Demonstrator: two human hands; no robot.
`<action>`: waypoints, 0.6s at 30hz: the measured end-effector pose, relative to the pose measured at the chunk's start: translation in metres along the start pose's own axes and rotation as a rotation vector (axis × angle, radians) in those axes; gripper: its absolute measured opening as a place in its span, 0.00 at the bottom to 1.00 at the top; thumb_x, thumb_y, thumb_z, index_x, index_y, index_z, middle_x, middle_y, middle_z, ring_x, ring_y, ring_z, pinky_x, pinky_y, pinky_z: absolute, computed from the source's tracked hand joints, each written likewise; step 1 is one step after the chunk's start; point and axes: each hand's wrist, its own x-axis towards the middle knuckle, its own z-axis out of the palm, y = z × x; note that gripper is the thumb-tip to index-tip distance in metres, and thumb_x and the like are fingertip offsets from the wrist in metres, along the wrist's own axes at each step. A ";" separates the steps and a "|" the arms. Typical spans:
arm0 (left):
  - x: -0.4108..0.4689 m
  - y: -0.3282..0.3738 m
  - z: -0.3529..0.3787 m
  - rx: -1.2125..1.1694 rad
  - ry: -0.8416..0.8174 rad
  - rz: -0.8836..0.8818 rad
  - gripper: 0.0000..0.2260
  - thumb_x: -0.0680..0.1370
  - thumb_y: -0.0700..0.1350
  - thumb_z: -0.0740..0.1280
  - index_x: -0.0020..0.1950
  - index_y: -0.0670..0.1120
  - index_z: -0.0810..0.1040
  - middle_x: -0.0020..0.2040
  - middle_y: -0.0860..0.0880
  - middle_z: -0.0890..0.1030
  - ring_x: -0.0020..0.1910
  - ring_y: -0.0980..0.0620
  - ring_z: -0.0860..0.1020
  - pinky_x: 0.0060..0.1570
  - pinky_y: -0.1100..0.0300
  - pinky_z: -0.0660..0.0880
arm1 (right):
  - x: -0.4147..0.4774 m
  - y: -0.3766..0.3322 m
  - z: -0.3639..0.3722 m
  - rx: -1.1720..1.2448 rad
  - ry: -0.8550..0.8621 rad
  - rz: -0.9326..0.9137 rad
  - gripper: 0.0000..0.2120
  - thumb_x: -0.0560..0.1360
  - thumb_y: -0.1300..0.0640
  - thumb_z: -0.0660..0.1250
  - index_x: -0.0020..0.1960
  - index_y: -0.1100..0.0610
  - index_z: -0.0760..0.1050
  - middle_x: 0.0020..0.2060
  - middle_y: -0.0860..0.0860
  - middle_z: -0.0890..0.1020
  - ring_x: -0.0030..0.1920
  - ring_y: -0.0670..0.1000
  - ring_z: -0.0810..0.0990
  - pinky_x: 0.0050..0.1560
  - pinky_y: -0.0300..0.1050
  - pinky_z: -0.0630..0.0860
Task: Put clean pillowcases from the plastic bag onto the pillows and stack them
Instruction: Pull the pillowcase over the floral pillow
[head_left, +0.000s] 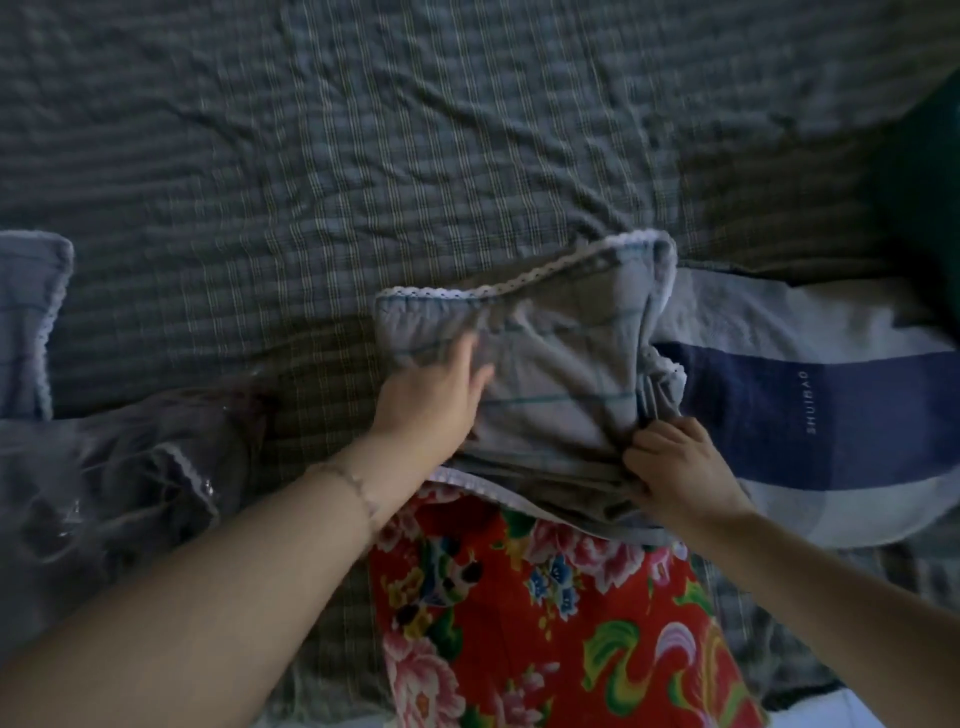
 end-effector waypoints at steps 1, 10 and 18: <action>0.022 0.010 -0.006 0.045 -0.039 -0.044 0.17 0.82 0.53 0.52 0.69 0.48 0.62 0.35 0.48 0.75 0.28 0.48 0.72 0.25 0.61 0.64 | -0.006 -0.001 0.003 0.009 -0.003 0.025 0.14 0.62 0.49 0.57 0.30 0.54 0.77 0.29 0.49 0.77 0.38 0.50 0.74 0.44 0.43 0.63; 0.101 0.049 0.008 -0.170 -0.460 -0.008 0.21 0.71 0.49 0.68 0.63 0.49 0.73 0.62 0.46 0.74 0.59 0.45 0.73 0.54 0.58 0.71 | -0.022 0.003 0.007 0.648 0.023 0.355 0.11 0.64 0.53 0.61 0.42 0.56 0.77 0.38 0.48 0.75 0.42 0.44 0.71 0.44 0.31 0.66; 0.041 0.018 0.007 -0.536 0.188 -0.257 0.03 0.70 0.36 0.66 0.42 0.37 0.77 0.35 0.40 0.77 0.38 0.42 0.77 0.34 0.59 0.65 | 0.015 0.010 0.012 0.757 -0.085 0.946 0.16 0.77 0.63 0.59 0.64 0.57 0.72 0.63 0.55 0.67 0.64 0.56 0.66 0.63 0.41 0.60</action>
